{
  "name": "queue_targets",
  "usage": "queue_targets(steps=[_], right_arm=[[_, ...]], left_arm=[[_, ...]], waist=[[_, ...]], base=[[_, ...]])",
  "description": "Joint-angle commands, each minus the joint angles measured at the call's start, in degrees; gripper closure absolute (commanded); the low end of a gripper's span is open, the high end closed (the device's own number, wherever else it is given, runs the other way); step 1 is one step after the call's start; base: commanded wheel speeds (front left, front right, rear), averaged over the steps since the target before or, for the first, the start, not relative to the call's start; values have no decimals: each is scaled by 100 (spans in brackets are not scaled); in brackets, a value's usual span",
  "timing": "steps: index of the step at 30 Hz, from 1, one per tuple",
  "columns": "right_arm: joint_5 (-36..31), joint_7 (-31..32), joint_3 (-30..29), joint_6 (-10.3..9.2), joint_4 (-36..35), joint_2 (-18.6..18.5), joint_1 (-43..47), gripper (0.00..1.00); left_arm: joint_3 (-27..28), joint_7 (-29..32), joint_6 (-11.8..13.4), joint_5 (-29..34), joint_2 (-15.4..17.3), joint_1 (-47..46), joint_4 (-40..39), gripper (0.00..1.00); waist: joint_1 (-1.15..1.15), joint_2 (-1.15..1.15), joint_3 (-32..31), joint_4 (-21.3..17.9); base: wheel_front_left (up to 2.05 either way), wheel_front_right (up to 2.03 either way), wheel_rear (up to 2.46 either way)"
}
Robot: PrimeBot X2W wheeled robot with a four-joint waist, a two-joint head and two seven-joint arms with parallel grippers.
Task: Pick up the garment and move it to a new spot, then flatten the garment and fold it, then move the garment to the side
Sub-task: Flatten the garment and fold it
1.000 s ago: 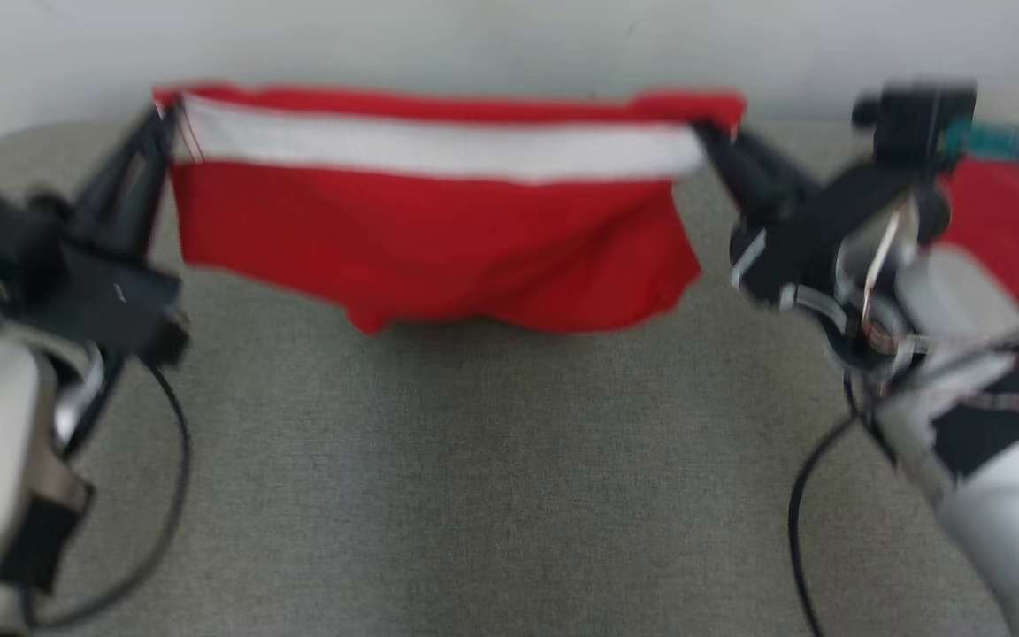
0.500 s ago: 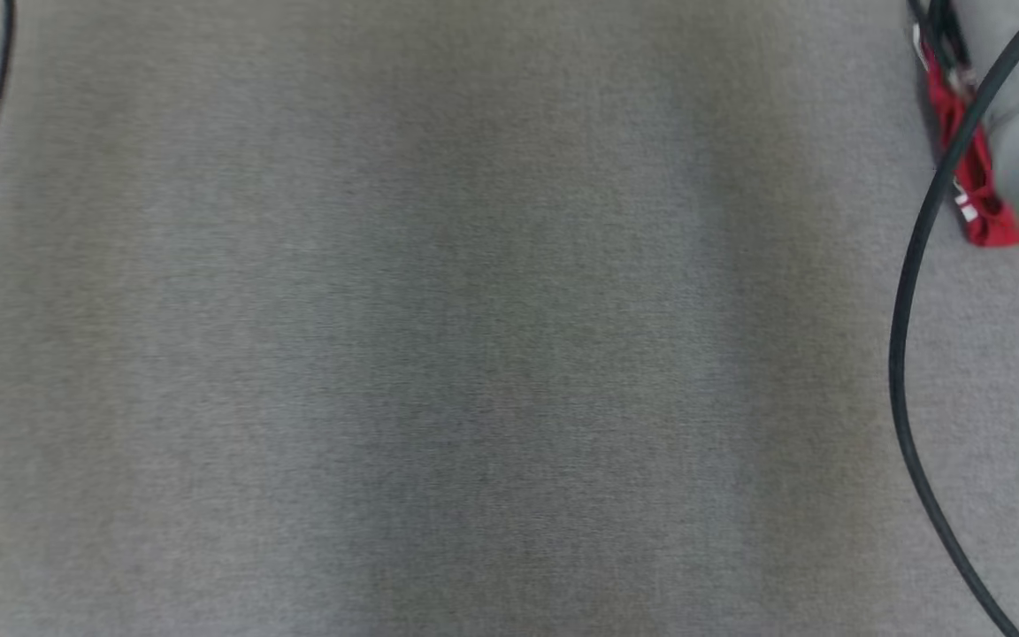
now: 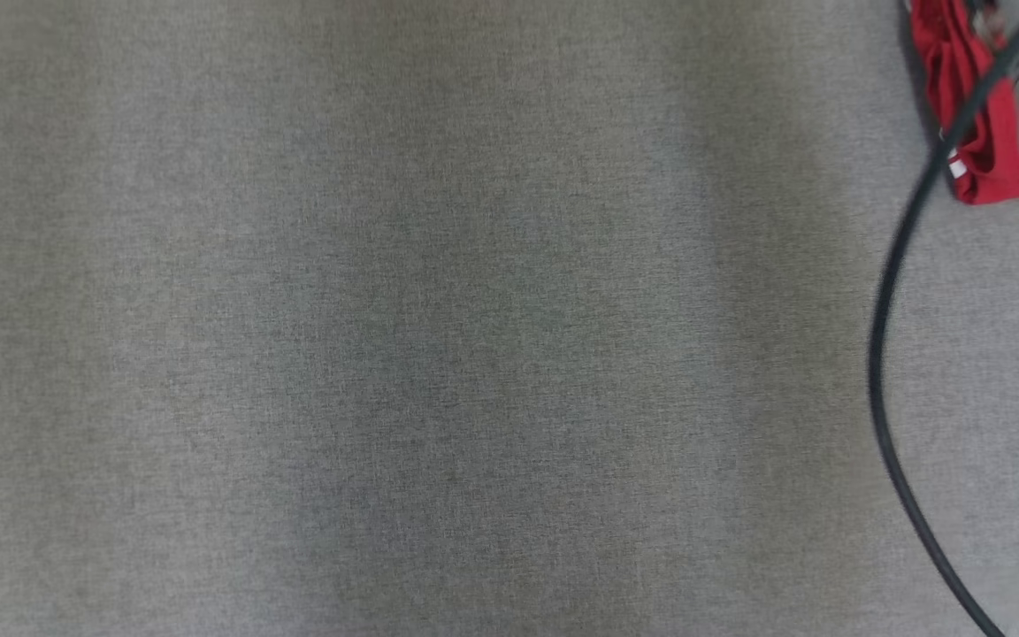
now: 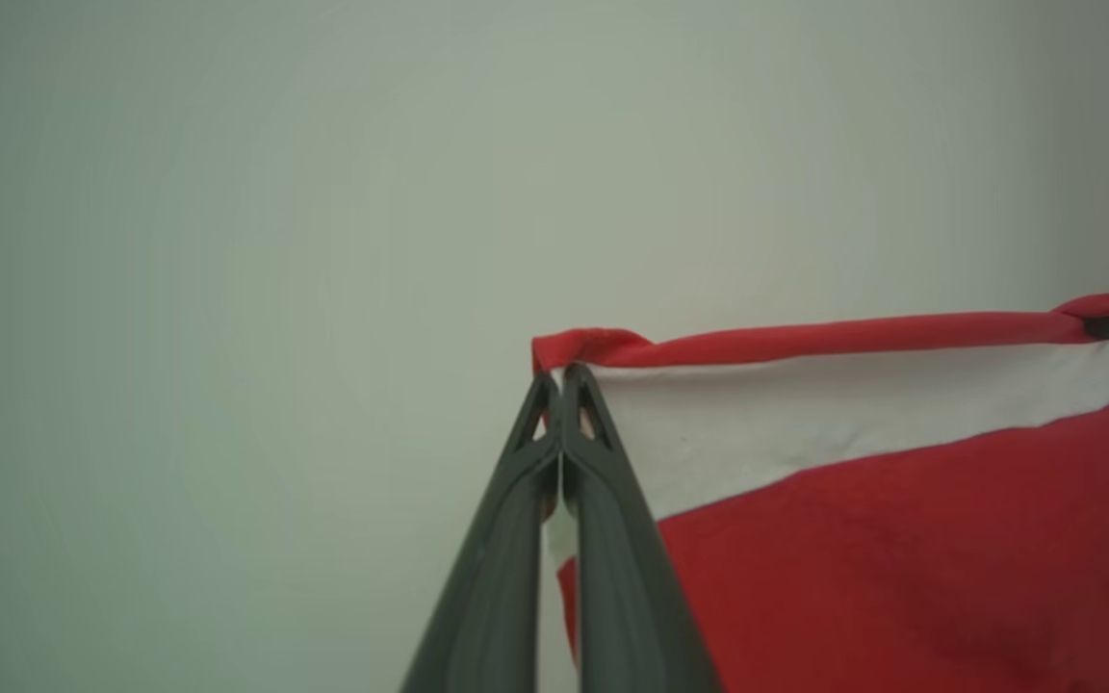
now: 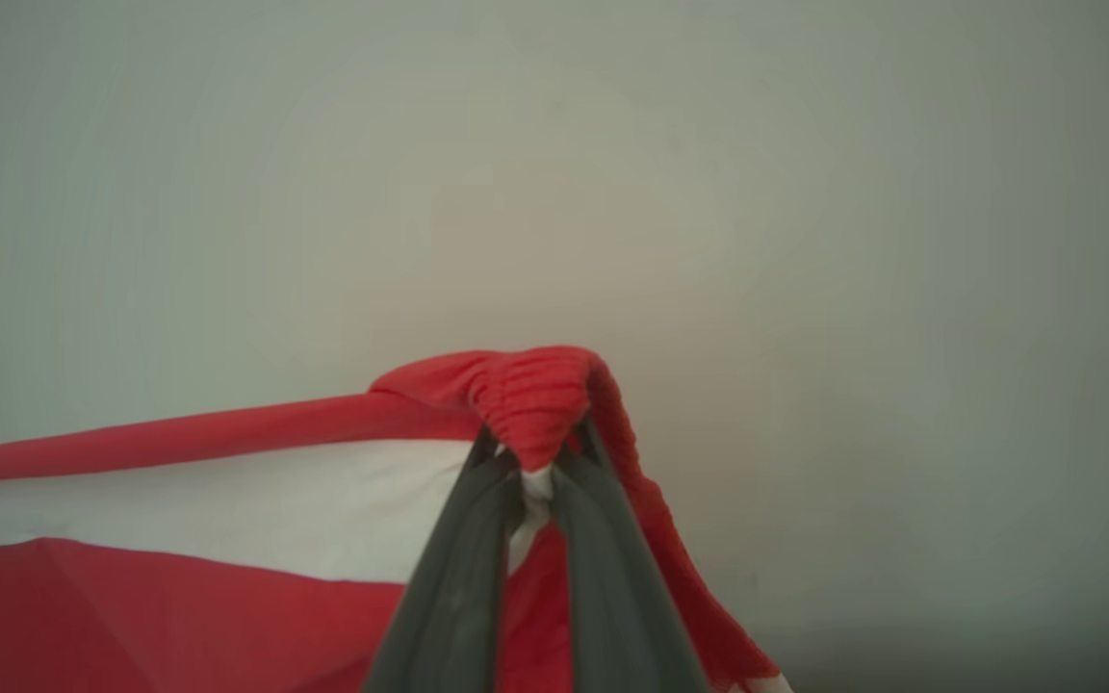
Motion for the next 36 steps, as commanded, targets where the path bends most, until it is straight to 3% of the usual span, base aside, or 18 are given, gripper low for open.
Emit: queue_targets(steps=[1, 8, 21, 26, 30, 36], right_arm=[[53, 7, 54, 3, -58, -68, 158, 100], [644, 77, 580, 3, -1013, -379, 1402, 100], [1327, -145, 1600, 3, -3371, -1415, 4594, 100], [1366, -251, 1715, 2, -3982, -1788, 5732, 100], [1366, -271, 1733, 2, -4416, -2081, 6521, 100], [1270, -238, 1651, 1, -4651, -2231, 7530, 100]], left_arm=[[-45, -29, 7, -45, 33, 191, -11, 100], [388, -67, 236, -231, 150, 1491, -1054, 100], [1380, -71, 1283, -478, 396, 6060, -4044, 100], [1438, -71, 1389, -381, 225, 7648, -4633, 100], [1506, -71, 1329, -246, 10, 8614, -4790, 100], [1895, -72, 1309, -85, -519, 9720, -4809, 100]], waist=[[-1, -1, 68, 51], [-1, -1, -46, 110], [-1, -1, -826, 71], [-1, -1, -1129, 93], [-1, -1, -1341, 107], [-1, -1, -1674, 124]], base=[[0, 0, 0], [0, 0, 0], [0, 0, 0], [0, 0, 0], [0, 0, 0], [0, 0, 0]])
